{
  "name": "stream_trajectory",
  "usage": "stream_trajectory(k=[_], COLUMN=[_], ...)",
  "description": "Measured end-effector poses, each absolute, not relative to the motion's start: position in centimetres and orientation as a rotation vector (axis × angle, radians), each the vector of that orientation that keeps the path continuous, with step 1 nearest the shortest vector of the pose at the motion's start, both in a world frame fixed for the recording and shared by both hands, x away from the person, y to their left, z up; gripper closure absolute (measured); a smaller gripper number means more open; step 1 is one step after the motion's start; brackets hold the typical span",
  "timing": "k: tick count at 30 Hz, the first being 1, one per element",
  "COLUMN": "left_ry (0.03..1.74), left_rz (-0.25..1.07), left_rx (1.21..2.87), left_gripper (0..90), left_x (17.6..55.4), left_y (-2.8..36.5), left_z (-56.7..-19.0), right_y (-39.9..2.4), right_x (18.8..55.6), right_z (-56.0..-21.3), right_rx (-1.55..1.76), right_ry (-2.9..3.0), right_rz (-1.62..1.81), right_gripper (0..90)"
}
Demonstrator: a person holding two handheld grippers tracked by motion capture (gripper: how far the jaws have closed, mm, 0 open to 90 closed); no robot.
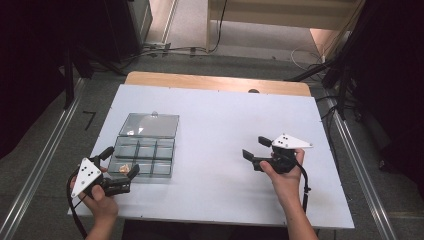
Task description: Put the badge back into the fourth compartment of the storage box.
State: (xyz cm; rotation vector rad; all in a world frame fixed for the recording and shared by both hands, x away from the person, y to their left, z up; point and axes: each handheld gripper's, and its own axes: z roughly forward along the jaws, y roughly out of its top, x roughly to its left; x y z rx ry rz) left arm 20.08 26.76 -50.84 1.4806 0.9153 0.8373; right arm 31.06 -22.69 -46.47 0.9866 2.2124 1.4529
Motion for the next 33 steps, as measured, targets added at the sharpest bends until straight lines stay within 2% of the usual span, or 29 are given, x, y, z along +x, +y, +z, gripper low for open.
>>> stream_trajectory(k=[14,33], left_ry=[0.915,0.918], left_rz=[0.838,0.832], left_rx=[1.483,1.483], left_gripper=[0.0,0.0], left_x=[20.1,20.1], left_y=[26.7,26.8], left_z=[-50.8,-50.9], right_y=[-27.3,-33.6], right_x=[29.3,26.9], right_z=[-48.2,-49.8], right_rx=[1.044,1.179], right_ry=[2.175,2.095], right_rz=[1.419,1.396], right_gripper=[6.4,1.7])
